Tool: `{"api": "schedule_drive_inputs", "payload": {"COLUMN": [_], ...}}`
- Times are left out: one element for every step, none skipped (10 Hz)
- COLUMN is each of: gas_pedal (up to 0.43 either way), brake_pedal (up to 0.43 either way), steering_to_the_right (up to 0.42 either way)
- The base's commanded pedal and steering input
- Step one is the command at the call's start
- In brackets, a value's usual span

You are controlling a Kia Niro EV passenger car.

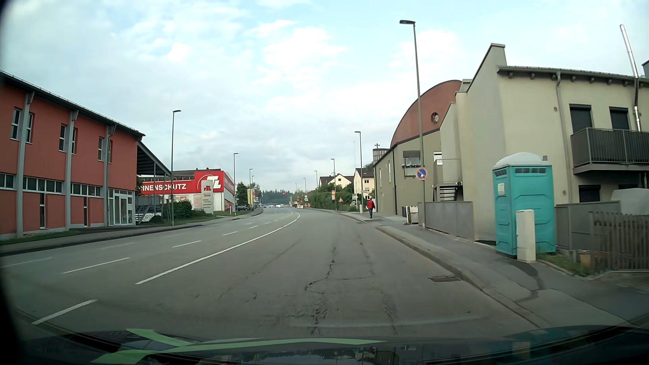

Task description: Follow the waypoints while adhering to traffic rules and regulations

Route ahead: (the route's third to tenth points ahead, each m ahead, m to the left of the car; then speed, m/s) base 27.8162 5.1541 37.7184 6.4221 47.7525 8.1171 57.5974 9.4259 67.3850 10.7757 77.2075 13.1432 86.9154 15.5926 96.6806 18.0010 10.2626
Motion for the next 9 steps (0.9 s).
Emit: {"api": "schedule_drive_inputs", "payload": {"gas_pedal": [0.118,0.118,0.11,0.11,0.11,0.11,0.11,0.11,0.11], "brake_pedal": [0.0,0.0,0.0,0.0,0.0,0.0,0.0,0.0,0.0], "steering_to_the_right": [-0.012,-0.012,-0.011,-0.01,-0.007,-0.008,-0.007,-0.007,-0.008]}}
